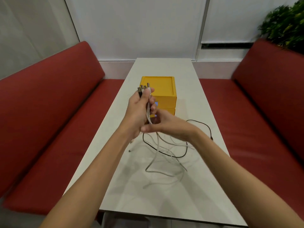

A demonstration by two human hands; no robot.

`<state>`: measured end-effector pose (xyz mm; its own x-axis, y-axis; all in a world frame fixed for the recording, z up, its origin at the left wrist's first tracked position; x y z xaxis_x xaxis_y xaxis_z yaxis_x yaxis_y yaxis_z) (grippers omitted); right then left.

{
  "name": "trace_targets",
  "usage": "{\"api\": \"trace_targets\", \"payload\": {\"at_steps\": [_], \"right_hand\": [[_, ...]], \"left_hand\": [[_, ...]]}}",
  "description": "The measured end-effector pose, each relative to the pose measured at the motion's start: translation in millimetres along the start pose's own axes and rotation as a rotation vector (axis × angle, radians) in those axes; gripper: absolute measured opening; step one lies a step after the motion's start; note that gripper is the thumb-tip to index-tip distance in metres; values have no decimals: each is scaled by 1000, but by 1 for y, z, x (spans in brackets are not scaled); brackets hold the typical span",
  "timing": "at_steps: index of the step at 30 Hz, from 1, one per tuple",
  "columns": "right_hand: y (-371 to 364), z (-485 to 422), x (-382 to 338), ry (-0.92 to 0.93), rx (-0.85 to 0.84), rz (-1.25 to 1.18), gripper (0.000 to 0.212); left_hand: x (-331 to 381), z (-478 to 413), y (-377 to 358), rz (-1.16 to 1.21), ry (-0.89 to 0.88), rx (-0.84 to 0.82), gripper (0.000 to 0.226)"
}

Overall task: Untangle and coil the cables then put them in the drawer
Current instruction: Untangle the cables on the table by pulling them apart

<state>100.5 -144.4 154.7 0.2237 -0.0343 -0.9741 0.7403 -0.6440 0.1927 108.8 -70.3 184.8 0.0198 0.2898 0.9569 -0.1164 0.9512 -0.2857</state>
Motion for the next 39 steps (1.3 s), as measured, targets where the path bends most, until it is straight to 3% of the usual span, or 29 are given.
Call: {"api": "trace_targets", "payload": {"at_steps": [4,9,11,14,16,20,24,27,30,32,33,36,39], "right_hand": [[-5,5,19,20,-14,89,18],[36,31,51,-18,102,162,34],[52,37,66,-74,53,463,34],[89,44,102,-304,5,1186,31],[111,50,110,-304,65,1284,23],[154,66,106,-270,385,903,16],[157,76,123,-405,609,54,14],[152,76,119,-356,782,-537,18],[160,70,115,-269,950,-880,9],[160,62,117,-355,871,-922,16],[157,59,117,-456,750,-820,21],[140,53,91,-642,291,-215,14],[131,38,42,-560,107,190,21]], "left_hand": [[16,-2,15,-44,-50,21,20],[41,-6,76,55,-86,153,20],[45,-5,95,59,-85,204,21],[44,-2,108,30,-62,244,23],[42,1,112,22,-53,259,23],[39,6,122,41,-43,269,23],[32,9,125,21,-25,275,22],[28,11,127,5,-19,283,22],[25,14,130,1,-13,283,22],[23,15,132,9,-6,282,22],[23,16,131,14,-2,279,22],[21,15,128,1,6,265,21],[22,12,124,-12,5,257,21]]}}
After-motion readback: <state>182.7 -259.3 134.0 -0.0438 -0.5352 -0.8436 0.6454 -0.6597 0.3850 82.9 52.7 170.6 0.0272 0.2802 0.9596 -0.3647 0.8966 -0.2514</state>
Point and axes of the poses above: each hand's wrist, its own z-axis away from the middle knuckle, its own y-axis out of the back of the hand, x = y × z, the point moved 8 cm from there along -z, towards the middle knuckle, and after that the axes turned 9 degrees about y, right-handed, at the moved point
